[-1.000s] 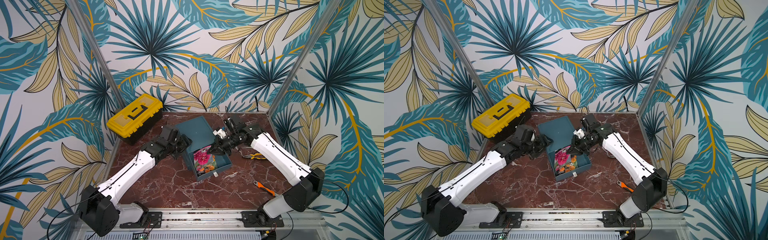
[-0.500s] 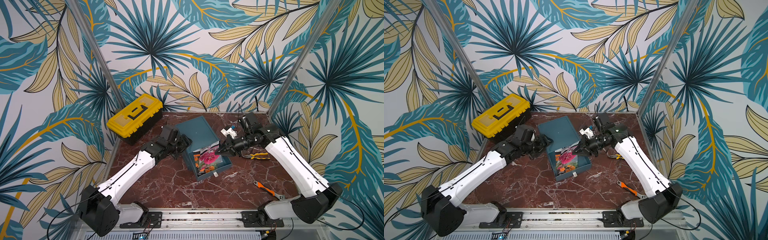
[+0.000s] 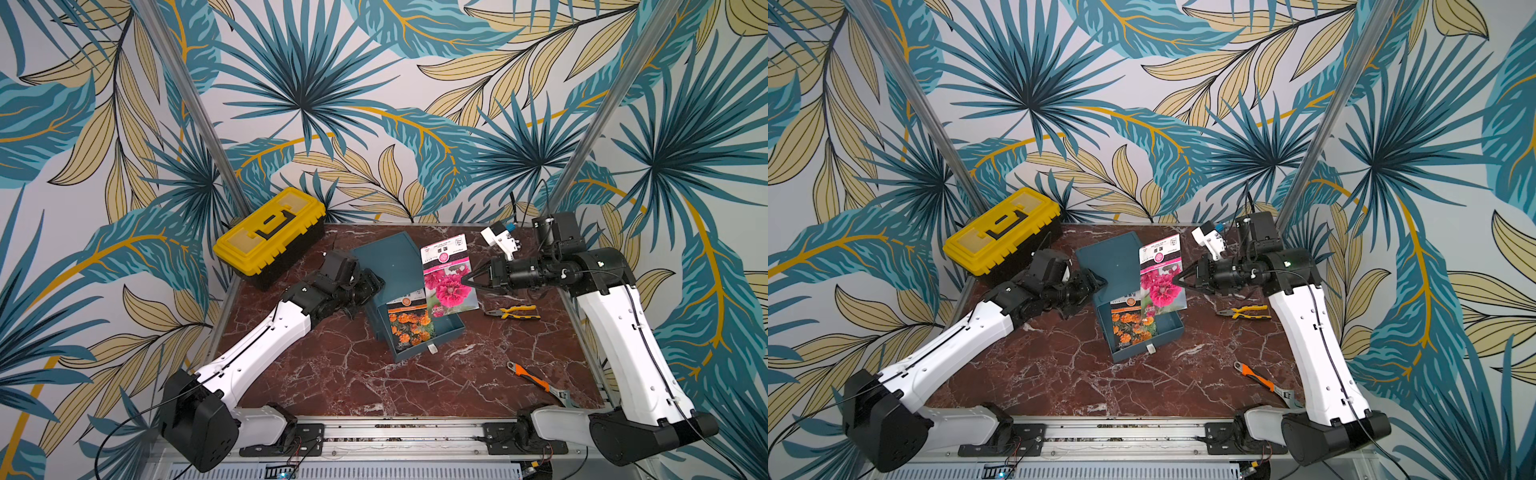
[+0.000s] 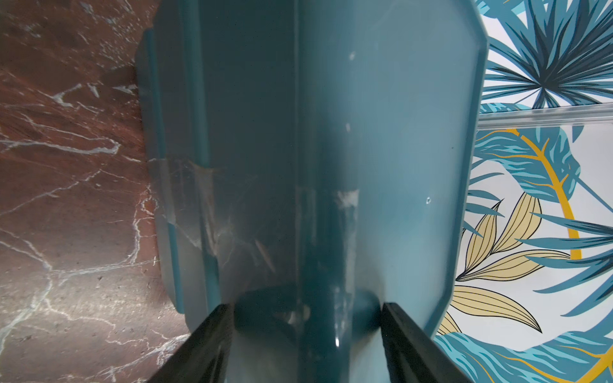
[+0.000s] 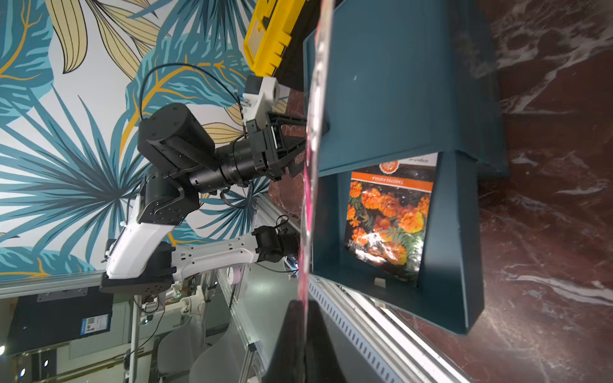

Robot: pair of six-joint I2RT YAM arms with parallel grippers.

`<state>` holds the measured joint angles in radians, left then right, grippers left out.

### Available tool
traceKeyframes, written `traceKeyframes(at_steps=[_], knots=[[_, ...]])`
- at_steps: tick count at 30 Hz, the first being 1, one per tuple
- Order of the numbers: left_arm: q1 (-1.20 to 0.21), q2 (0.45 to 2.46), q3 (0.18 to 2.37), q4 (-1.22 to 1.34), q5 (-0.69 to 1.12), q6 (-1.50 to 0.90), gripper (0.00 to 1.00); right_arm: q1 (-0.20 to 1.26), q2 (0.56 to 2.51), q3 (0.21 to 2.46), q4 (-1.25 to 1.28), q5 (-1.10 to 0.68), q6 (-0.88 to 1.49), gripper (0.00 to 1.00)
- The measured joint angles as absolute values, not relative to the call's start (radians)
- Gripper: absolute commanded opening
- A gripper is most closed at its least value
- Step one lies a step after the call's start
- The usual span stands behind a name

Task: Take the seed bags out of the drawer
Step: Place the seed packet at the center of the board.

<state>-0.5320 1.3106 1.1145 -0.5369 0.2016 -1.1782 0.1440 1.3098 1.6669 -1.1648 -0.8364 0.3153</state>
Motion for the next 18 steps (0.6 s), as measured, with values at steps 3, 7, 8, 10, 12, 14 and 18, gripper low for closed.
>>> traceKeyframes(at_steps=[3,7,8,10,12,14,18], knots=[[-0.532,1.315,1.115,-0.531,0.209,-1.178,0.74,0.058,1.313,1.628,-1.075,-0.832,0.313,0.00],[-0.532,1.322,1.115,-0.521,0.218,-1.177,0.74,-0.043,1.375,1.599,-0.944,-0.790,0.327,0.00],[-0.532,1.324,1.115,-0.519,0.221,-1.177,0.74,-0.060,1.404,1.593,-0.910,-0.774,0.330,0.00],[-0.532,1.327,1.115,-0.514,0.225,-1.177,0.74,-0.084,1.469,1.581,-0.857,-0.742,0.332,0.00],[-0.532,1.329,1.115,-0.510,0.228,-1.177,0.74,-0.101,1.547,1.579,-0.826,-0.717,0.324,0.00],[-0.532,1.332,1.116,-0.509,0.230,-1.176,0.74,-0.111,1.642,1.581,-0.803,-0.704,0.309,0.00],[-0.532,1.338,1.118,-0.504,0.237,-1.176,0.74,-0.113,1.830,1.594,-0.800,-0.707,0.279,0.00]])
